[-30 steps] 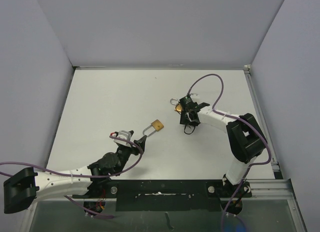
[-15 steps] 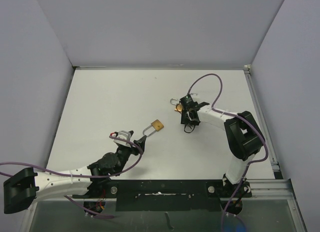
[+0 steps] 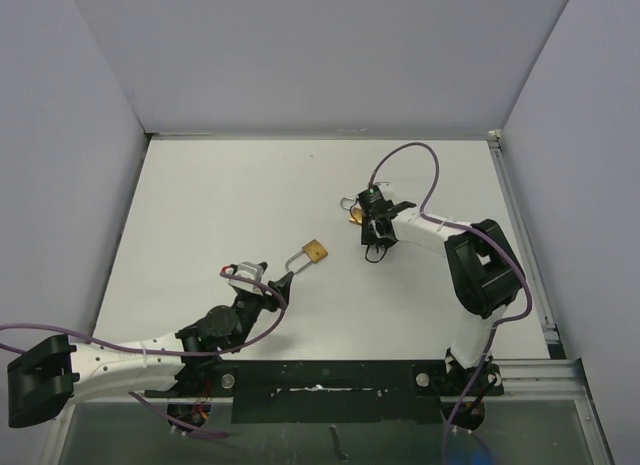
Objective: Unlock with the key
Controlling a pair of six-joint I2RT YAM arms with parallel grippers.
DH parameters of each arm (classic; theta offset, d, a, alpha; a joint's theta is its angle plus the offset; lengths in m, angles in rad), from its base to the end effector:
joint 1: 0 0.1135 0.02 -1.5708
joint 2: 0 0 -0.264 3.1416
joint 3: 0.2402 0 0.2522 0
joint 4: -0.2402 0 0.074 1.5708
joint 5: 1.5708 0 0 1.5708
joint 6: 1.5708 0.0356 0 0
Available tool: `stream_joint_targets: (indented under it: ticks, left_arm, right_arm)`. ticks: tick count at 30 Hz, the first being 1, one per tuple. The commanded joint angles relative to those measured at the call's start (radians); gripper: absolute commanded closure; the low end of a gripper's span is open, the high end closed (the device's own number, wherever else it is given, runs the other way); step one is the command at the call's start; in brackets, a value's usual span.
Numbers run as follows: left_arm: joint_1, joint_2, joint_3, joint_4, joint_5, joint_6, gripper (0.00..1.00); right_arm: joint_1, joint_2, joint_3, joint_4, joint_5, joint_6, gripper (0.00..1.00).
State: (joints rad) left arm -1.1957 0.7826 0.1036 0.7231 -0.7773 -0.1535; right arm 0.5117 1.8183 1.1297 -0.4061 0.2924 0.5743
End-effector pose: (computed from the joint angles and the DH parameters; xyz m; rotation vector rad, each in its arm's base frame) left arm 0.0820 -0.1401 0.1969 0.1816 1.5482 -0.4772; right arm 0.3202 0.1681 0.1641 0.1734 2.5830 -0.0018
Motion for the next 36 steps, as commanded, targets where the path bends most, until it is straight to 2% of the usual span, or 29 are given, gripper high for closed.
stream_joint_targets:
  ticks: [1, 9, 22, 27, 36]
  left_arm:
    - [0.008, 0.006, 0.003, 0.062, 0.000, -0.008, 0.36]
    - [0.011, -0.002, -0.002, 0.058, 0.001, -0.015, 0.36]
    - [0.012, -0.008, -0.007, 0.047, -0.003, -0.023, 0.36]
    - [0.012, -0.025, -0.010, 0.036, -0.008, -0.022, 0.36]
    - [0.012, -0.027, -0.012, 0.039, -0.004, -0.025, 0.36]
  right_arm:
    - [-0.002, 0.000, 0.051, 0.040, 0.011, -0.070, 0.68]
    - [-0.009, -0.072, 0.033, 0.026, 0.049, -0.110, 0.53]
    - [-0.068, 0.015, 0.048, 0.118, -0.080, -0.157, 0.51]
    - [-0.116, -0.012, -0.012, 0.189, -0.234, -0.137, 0.50]
    - [-0.084, -0.064, -0.101, 0.176, -0.270, -0.084, 0.47]
